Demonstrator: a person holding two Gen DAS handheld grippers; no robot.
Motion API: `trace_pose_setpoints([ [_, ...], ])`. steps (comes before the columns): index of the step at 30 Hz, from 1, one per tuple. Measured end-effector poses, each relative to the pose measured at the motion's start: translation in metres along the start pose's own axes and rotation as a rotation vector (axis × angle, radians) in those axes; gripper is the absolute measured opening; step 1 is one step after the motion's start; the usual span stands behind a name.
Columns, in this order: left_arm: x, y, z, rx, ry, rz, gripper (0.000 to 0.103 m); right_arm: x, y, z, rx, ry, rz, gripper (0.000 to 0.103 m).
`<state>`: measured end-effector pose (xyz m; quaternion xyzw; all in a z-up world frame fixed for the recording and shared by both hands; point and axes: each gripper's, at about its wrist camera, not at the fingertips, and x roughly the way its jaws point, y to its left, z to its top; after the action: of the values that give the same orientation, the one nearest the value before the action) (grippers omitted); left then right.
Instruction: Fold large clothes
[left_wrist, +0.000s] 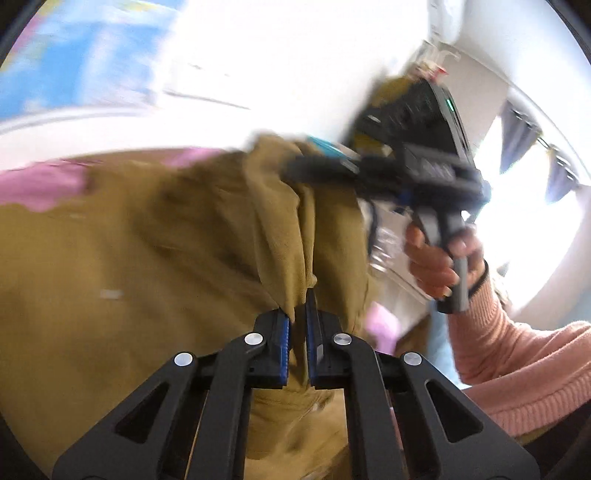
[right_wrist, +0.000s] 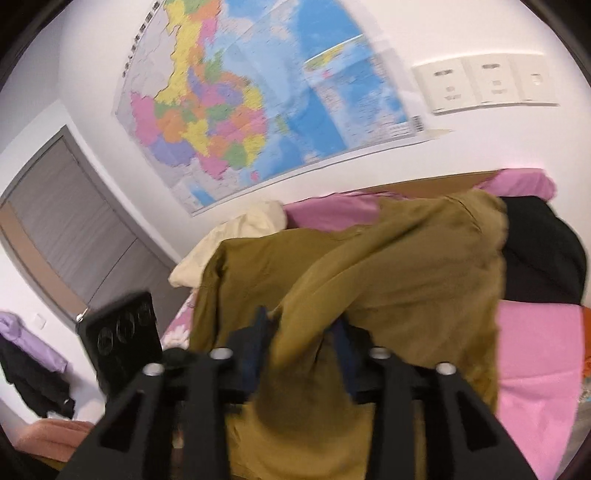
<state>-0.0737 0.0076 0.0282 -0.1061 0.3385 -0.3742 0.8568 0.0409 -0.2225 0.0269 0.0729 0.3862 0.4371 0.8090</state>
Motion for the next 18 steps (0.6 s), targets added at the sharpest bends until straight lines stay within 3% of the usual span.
trace_pose_setpoints([
  [1,-0.014,0.009,0.001,-0.011,-0.007,0.059,0.008,0.007,0.005,0.002,-0.034,0.023,-0.003,0.058],
  [2,-0.030,0.024,0.001,-0.028,-0.006,0.158,0.008,0.013,0.009,0.003,-0.052,0.038,-0.010,0.067],
  [3,-0.038,0.038,0.003,-0.046,-0.003,0.202,0.008,0.019,0.011,0.003,-0.055,0.052,-0.010,0.077],
  [5,-0.055,0.069,0.002,-0.115,0.035,0.337,0.008,0.025,0.010,0.002,-0.076,0.084,0.000,0.078],
  [8,-0.073,0.113,-0.003,-0.191,0.109,0.474,0.008,0.024,-0.008,-0.001,-0.077,0.083,-0.068,0.081],
  [12,-0.080,0.152,-0.007,-0.266,0.161,0.515,0.020,0.022,-0.061,0.000,0.015,0.047,-0.221,0.081],
  [16,-0.075,0.162,-0.006,-0.259,0.176,0.515,0.051,0.038,-0.109,0.005,0.097,0.042,-0.303,0.082],
  [18,-0.071,0.159,-0.006,-0.237,0.192,0.513,0.068,0.052,-0.128,0.013,0.123,0.037,-0.337,0.088],
])
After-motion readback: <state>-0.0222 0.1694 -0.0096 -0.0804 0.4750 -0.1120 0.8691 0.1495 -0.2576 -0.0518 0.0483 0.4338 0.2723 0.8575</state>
